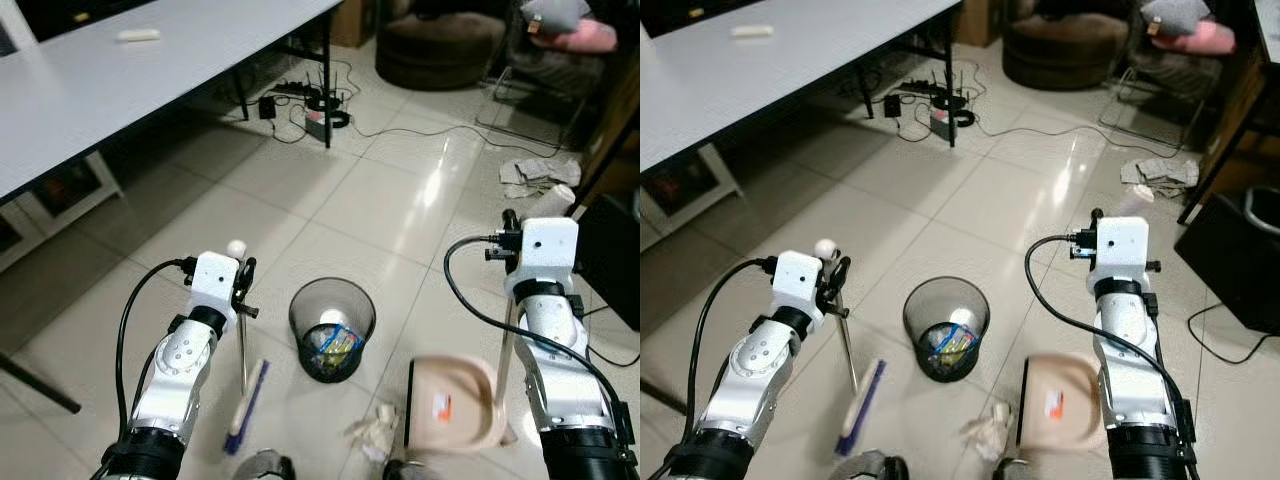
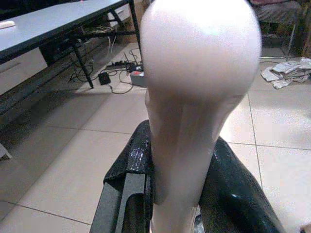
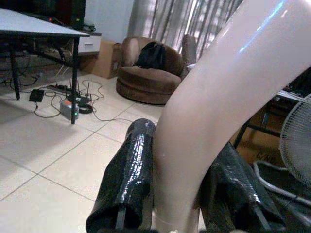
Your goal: Sweep floor
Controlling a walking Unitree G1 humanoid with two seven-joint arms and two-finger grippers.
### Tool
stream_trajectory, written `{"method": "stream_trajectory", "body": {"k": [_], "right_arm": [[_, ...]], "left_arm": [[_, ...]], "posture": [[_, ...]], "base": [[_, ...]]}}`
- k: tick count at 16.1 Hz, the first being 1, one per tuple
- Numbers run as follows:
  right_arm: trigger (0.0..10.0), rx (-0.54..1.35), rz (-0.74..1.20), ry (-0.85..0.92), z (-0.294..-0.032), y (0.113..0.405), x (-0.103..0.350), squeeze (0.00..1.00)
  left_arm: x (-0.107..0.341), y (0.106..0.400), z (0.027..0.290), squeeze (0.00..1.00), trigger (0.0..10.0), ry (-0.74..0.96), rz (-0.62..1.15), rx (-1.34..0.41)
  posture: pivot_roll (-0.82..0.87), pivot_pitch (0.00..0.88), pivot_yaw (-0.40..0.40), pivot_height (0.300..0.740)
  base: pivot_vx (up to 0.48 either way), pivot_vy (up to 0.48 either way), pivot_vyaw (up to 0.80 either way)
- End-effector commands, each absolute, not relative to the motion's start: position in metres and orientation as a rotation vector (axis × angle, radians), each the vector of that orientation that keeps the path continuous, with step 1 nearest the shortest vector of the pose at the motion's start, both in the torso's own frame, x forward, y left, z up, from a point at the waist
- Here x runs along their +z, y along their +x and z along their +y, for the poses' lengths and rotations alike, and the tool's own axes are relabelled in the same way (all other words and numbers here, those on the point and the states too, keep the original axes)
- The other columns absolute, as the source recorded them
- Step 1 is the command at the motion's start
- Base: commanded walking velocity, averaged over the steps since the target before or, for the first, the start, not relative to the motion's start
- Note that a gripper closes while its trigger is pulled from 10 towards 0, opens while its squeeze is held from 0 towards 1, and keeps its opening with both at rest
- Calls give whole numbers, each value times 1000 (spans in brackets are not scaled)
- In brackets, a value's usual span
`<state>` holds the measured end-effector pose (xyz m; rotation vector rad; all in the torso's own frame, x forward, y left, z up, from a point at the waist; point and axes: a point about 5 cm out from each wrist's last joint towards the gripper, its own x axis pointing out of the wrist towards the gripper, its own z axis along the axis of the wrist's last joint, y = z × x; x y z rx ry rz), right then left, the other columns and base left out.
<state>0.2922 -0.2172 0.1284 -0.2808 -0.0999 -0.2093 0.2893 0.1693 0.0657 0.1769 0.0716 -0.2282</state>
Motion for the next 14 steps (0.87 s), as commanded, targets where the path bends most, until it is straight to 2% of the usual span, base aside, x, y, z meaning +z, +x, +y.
{"method": "stream_trajectory", "body": {"k": [1,3,9,11,14], "right_arm": [[10000,-227,-144,-273,-216,290,137,0],[10000,-234,-146,-271,-216,287,137,0],[10000,-268,-90,-279,-217,274,131,0],[10000,-296,-95,-205,-218,275,131,0],[10000,-285,-98,-173,-212,276,130,0]], "left_arm": [[69,292,169,0,10000,181,64,-241],[68,292,166,0,10000,190,64,-265],[79,297,164,0,10000,141,-17,-218],[82,297,162,0,10000,161,-32,-224],[86,295,172,0,10000,168,-53,-198]], "posture": [[-27,9,77,740],[-33,11,84,740],[-51,1,88,740],[-26,13,68,740],[-13,3,59,740]], "base": [[-296,0,0],[-292,0,0],[0,0,0],[0,0,0],[0,0,-800]]}}
